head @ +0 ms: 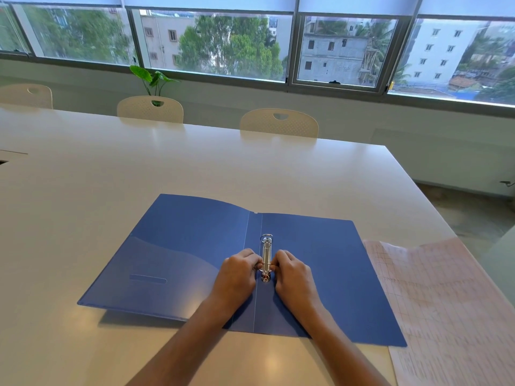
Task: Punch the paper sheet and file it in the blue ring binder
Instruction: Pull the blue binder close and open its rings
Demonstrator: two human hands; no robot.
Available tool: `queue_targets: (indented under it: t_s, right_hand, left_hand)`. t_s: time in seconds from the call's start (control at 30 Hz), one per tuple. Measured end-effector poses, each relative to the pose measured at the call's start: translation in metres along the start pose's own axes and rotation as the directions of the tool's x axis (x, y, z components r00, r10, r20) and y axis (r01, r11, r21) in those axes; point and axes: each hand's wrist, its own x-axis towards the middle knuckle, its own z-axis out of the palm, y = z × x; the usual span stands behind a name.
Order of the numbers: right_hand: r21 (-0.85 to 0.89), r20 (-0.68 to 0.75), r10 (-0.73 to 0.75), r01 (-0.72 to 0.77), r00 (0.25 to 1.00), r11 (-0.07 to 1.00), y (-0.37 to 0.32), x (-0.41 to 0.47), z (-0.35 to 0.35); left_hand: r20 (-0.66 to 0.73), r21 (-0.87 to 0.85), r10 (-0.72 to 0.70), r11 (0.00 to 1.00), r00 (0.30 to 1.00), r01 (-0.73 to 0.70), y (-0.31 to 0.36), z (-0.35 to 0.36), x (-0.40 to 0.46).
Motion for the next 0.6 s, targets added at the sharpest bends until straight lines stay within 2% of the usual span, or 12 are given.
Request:
queue_targets:
  t_s: [0.23,0.6]
  right_hand:
    - [-0.094,-0.047,-0.013,0.009,0.999,0.996,-0.0017,-0.0026,0.0019]
    - [-0.054,-0.068,0.016,-0.02,0.998,0.998,0.0045,-0.0049,0.0043]
  left_hand:
    - [0.0,0.054,0.016,0.998,1.0,-0.016,-0.0002,-0.0006,-0.0009]
    - [-0.021,0.001,0.023,1.0,1.0,-0.023,-0.0062,-0.0011,-0.0034]
